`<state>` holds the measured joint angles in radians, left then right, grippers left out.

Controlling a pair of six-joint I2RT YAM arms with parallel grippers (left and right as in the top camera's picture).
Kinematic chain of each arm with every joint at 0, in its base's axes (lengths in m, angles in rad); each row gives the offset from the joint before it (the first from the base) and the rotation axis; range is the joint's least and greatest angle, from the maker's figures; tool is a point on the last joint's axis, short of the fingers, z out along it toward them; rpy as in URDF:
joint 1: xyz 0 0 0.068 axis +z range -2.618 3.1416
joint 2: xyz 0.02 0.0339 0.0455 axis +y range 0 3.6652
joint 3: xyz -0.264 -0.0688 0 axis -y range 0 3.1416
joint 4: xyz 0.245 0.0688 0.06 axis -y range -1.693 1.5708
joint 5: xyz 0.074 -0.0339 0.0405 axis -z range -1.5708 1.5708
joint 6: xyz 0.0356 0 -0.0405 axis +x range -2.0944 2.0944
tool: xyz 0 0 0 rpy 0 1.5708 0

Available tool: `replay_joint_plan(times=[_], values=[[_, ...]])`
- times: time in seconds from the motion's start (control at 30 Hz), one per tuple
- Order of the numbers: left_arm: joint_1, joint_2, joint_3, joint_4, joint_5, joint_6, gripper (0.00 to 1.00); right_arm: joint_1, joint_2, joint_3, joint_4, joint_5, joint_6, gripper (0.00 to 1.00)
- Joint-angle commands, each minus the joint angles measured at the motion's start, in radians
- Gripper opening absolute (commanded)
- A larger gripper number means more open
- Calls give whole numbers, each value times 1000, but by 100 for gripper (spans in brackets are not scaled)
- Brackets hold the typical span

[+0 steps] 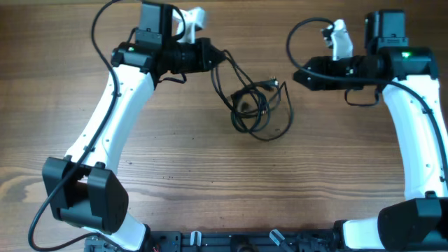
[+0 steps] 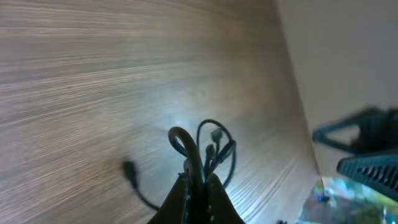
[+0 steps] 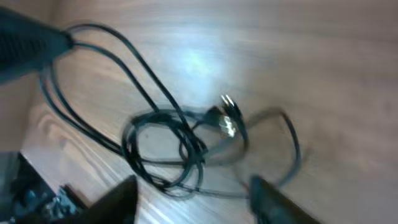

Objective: Untangle cables

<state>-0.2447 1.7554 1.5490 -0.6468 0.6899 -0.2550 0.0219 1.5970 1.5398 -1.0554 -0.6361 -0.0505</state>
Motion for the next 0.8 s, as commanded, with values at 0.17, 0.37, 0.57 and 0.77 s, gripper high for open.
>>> replay_joint_plan(times=[0.17,0.37,0.57,0.77], values=[[5,-1,5,26,-27,-27,4,146,10,5,46,133,194,62],[4,-1,5,26,-150,-229,4,212,70,5,6,259,474,56],[4,-1,5,26,-150,-229,4,260,140,4,3,304,551,52],[4,-1,5,19,-162,-228,4,262,195,-10,13,315,575,43]])
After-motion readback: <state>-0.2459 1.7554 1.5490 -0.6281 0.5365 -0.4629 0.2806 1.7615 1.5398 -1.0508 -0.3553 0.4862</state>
